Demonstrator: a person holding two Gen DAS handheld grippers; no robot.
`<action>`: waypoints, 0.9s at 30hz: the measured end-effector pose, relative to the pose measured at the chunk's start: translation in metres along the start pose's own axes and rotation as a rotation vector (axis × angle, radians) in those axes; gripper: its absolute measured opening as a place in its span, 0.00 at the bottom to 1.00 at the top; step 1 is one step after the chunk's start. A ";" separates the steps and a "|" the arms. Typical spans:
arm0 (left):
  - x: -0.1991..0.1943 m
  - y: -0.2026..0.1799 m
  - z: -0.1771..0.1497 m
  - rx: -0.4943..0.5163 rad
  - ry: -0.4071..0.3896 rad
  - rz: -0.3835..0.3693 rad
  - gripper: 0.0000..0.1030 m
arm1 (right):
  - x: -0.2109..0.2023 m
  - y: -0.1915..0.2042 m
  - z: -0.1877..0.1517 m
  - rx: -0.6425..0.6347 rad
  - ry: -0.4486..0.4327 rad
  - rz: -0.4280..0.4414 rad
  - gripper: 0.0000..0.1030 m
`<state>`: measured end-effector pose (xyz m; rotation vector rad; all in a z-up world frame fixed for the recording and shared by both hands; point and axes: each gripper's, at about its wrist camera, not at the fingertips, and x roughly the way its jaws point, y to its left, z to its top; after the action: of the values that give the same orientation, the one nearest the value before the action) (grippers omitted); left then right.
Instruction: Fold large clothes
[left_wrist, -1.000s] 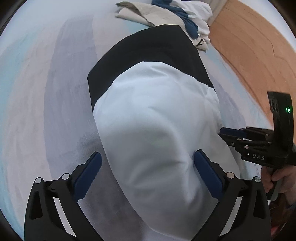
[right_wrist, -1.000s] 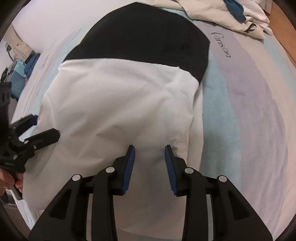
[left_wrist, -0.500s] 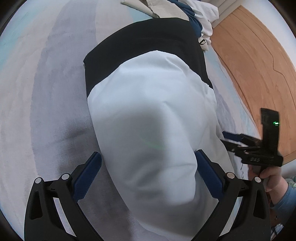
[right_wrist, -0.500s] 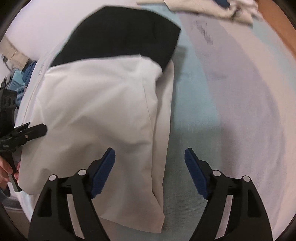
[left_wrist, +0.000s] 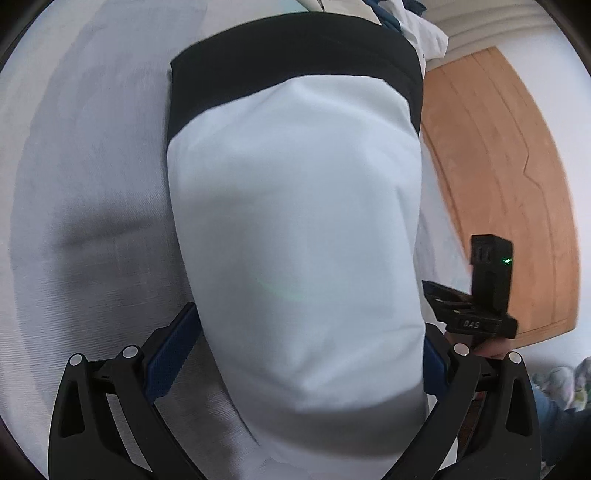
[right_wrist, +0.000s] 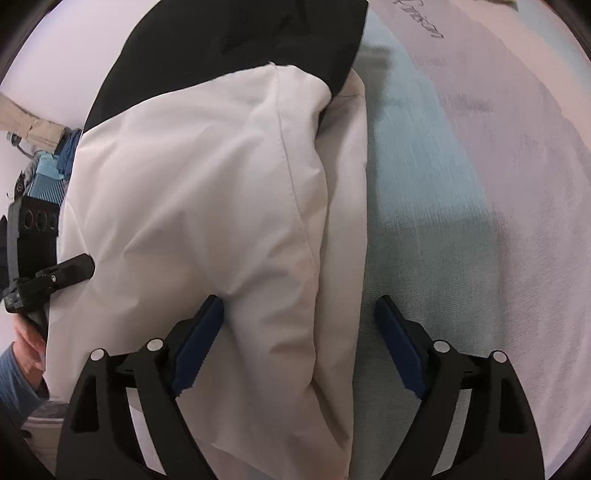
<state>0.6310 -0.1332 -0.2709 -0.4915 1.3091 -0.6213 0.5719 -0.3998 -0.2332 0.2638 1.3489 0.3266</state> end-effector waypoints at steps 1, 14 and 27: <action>0.002 0.002 0.000 -0.013 0.003 -0.016 0.96 | 0.001 0.000 0.001 0.004 0.000 0.000 0.80; -0.019 -0.036 -0.008 0.049 -0.061 0.050 0.43 | -0.027 0.007 0.009 0.038 -0.058 0.175 0.12; -0.086 -0.051 -0.007 0.120 -0.161 0.072 0.32 | -0.095 0.054 -0.001 -0.128 -0.171 0.208 0.11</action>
<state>0.6049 -0.1134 -0.1767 -0.3862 1.1257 -0.5841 0.5492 -0.3854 -0.1275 0.3180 1.1295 0.5503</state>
